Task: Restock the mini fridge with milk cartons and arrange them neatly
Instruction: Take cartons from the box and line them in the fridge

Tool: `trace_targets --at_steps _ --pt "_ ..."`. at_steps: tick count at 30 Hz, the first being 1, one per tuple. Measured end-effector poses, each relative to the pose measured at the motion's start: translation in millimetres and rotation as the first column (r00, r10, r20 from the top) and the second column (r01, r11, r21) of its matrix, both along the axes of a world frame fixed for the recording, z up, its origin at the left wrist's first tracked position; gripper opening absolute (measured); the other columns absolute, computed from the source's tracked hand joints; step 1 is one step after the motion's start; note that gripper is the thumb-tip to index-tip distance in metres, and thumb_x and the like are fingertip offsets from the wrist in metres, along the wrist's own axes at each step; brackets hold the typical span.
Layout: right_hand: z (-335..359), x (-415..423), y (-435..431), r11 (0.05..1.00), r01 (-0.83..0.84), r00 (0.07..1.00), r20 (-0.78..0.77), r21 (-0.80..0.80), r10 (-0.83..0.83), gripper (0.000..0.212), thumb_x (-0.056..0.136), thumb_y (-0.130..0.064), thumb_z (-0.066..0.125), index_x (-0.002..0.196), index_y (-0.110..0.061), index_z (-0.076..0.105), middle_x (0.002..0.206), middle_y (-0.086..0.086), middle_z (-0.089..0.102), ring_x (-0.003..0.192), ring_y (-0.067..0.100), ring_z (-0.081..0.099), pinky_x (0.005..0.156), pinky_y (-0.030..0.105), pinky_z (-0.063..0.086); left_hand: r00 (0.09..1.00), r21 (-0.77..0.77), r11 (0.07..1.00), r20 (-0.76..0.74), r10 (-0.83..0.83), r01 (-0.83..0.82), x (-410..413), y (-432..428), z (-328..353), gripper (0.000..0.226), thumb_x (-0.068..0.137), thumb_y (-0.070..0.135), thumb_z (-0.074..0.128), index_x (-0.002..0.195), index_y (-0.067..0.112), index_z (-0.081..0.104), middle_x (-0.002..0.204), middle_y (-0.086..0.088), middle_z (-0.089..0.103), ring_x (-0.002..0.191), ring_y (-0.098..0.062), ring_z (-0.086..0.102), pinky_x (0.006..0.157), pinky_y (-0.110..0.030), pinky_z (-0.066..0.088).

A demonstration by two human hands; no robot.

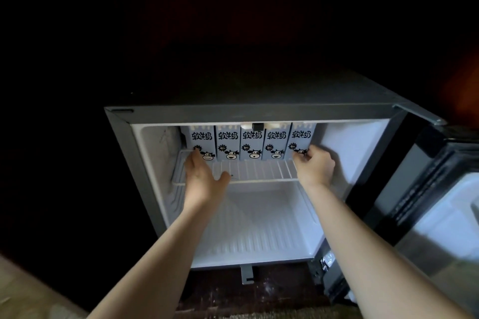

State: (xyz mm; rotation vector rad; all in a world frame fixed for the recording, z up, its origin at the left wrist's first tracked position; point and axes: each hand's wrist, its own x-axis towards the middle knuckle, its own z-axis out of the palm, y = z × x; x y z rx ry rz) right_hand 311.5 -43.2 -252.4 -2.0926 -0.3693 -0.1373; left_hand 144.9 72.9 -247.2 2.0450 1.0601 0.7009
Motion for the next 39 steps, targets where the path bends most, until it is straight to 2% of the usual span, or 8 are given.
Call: trace_targets --at_steps 3,6,9,13,18,22,28,39 --pt "9.7 -15.1 -9.3 0.999 -0.030 0.999 0.010 -0.009 0.031 0.017 0.088 -0.018 0.063 0.078 -0.007 0.055 0.080 0.013 0.062 0.078 0.027 0.055 0.066 0.026 0.032 0.991 0.012 0.995 -0.095 -0.096 0.098 -11.5 -12.8 5.1 0.039 0.095 0.021 0.048 0.128 0.000 0.045 0.131 -0.018 0.044 0.120 -0.031 0.047 0.095 -0.032 0.038" --pt "20.1 -34.9 -22.9 0.993 -0.104 0.995 -0.011 -0.050 0.103 0.036 0.089 -0.018 0.061 0.063 -0.010 0.037 0.061 0.003 0.042 0.066 0.021 0.039 0.052 0.032 0.026 0.953 -0.036 0.968 -0.171 -0.250 0.248 -33.1 -32.7 17.1 0.031 0.100 0.023 0.035 0.102 0.003 0.058 0.087 -0.009 0.056 0.077 -0.023 0.055 0.059 -0.028 0.036" --pt "33.7 -64.5 -38.9 0.976 -0.195 0.981 -0.039 -0.097 0.192 0.032 0.089 -0.019 0.061 0.068 0.003 0.050 0.063 0.015 0.051 0.065 0.031 0.047 0.052 0.029 0.031 0.890 -0.075 0.934 -0.283 -0.357 0.350 -59.8 -54.8 31.1 0.031 0.100 0.022 0.033 0.094 0.003 0.057 0.073 -0.006 0.051 0.058 -0.016 0.043 0.052 -0.027 0.030" --pt "56.1 -113.9 -54.4 0.882 -0.427 0.904 -0.095 -0.200 0.417 0.028 0.089 -0.020 0.061 0.092 0.007 0.067 0.093 0.023 0.070 0.089 0.035 0.066 0.085 0.042 0.053 0.832 -0.105 0.910 -0.375 -0.409 0.400 -97.1 -69.7 49.1 0.031 0.100 0.027 0.035 0.084 0.007 0.051 0.079 -0.004 0.052 0.070 -0.018 0.046 0.057 -0.027 0.034" --pt "88.3 -187.5 -66.2 0.666 -0.647 0.752 -0.167 -0.371 0.638 0.013 0.087 -0.031 0.062 0.092 -0.022 0.069 0.094 -0.003 0.072 0.090 0.018 0.067 0.086 0.036 0.053 0.711 -0.116 0.893 -0.564 -0.420 0.435 -157.7 -75.8 77.3 0.037 0.100 0.037 0.035 0.113 0.010 0.056 0.113 -0.009 0.057 0.097 -0.020 0.053 0.083 -0.027 0.040" --pt "107.3 -249.1 -68.7 0.446 -0.695 0.629 -0.176 -0.565 0.757 0.021 0.090 -0.036 0.057 0.102 -0.022 0.067 0.102 -0.006 0.069 0.097 0.017 0.063 0.087 0.036 0.051 0.654 -0.067 0.894 -0.658 -0.373 0.442 -224.8 -77.4 91.3 0.039 0.100 0.036 0.035 0.124 0.012 0.055 0.129 -0.006 0.055 0.119 -0.023 0.051 0.102 -0.033 0.040" --pt "93.7 -345.2 -63.5 0.225 -0.754 0.433 -0.210 -0.617 0.877 0.029 0.091 -0.028 0.057 0.099 -0.002 0.066 0.095 0.018 0.070 0.089 0.034 0.064 0.080 0.041 0.054 0.595 -0.088 0.943 -0.756 -0.274 0.322 -341.7 -93.8 74.2 0.038 0.100 0.032 0.036 0.121 0.009 0.057 0.123 -0.008 0.060 0.114 -0.025 0.055 0.095 -0.030 0.041" --pt "11.6 -498.2 -73.4 -0.201 -0.720 0.167 -0.447 -0.665 0.879 0.028 0.092 -0.036 0.055 0.116 -0.023 0.063 0.117 -0.001 0.064 0.109 0.023 0.058 0.087 0.031 0.045 0.555 -0.249 0.963 -0.789 -0.265 0.105 -526.1 -148.3 -6.3 0.039 0.099 0.038 0.036 0.129 0.016 0.048 0.126 -0.003 0.055 0.112 -0.021 0.054 0.095 -0.032 0.043"
